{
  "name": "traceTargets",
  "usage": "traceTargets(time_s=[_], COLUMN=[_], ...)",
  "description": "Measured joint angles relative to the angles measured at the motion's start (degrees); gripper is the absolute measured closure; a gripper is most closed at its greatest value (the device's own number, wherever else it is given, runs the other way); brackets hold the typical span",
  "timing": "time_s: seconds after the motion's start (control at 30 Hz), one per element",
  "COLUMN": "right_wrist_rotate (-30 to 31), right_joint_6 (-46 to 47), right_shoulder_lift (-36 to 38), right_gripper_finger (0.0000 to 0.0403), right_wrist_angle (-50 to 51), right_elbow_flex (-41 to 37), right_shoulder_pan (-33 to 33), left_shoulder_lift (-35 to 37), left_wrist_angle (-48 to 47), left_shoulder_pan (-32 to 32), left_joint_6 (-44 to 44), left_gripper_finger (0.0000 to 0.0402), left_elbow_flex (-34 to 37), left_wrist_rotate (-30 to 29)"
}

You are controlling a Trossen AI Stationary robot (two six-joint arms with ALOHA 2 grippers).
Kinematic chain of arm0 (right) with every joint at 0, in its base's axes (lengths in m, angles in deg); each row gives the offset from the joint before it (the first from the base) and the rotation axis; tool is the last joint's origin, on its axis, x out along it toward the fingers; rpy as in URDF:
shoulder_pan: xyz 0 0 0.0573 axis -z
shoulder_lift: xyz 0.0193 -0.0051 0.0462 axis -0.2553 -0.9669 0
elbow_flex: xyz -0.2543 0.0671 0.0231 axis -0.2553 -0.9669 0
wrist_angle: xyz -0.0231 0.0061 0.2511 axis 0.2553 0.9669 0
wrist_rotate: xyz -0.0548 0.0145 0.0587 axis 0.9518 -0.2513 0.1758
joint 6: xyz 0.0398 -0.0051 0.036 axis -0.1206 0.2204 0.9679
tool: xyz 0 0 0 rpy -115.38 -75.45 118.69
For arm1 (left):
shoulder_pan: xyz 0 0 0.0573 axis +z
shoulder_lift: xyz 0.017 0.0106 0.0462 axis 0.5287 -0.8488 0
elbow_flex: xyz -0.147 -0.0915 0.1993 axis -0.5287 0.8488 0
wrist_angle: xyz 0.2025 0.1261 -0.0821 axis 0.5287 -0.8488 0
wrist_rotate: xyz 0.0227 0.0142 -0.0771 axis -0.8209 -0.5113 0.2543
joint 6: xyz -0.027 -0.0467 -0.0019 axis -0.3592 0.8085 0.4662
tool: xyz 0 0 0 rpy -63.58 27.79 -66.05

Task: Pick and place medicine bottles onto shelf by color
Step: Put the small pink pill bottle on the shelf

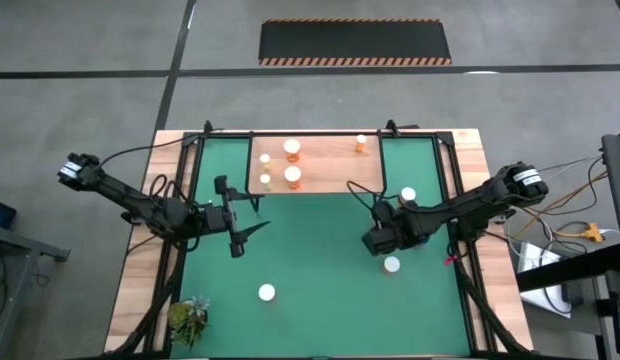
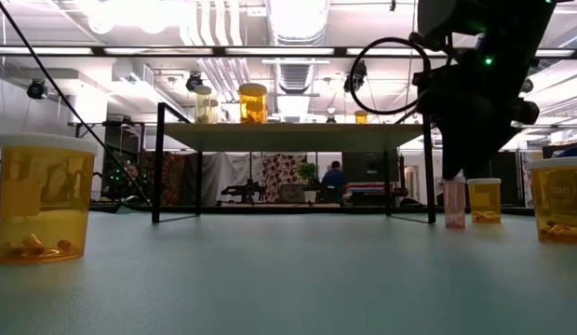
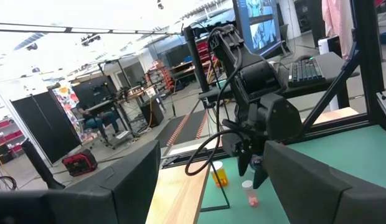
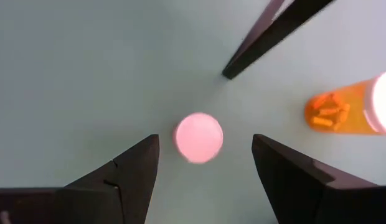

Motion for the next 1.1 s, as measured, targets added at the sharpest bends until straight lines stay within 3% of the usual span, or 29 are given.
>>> traceTargets(time_s=[0.43,0.9,1.1], right_wrist_rotate=[1.5,1.5,0.9], right_joint_6=[2.1,2.7,1.8], right_shoulder_lift=[-0.1,0.0,0.6], right_gripper_finger=[0.0172,0.0272,0.0289], right_wrist_angle=[-8.2,-8.3,-8.3], right_elbow_flex=[-4.6,-4.6,-4.6], right_shoulder_pan=[0.0,0.0,-0.1], left_shoulder_lift=[0.0,0.0,0.0], left_wrist_angle=[-0.5,-0.5,-0.5], left_shoulder_pan=[0.0,0.0,0.0], left_joint_6=[0.0,0.0,0.0], left_gripper_finger=[0.0132,0.0132,0.0132], left_elbow_flex=[0.0,0.0,0.0], left_wrist_rotate=[0.0,0.0,0.0])
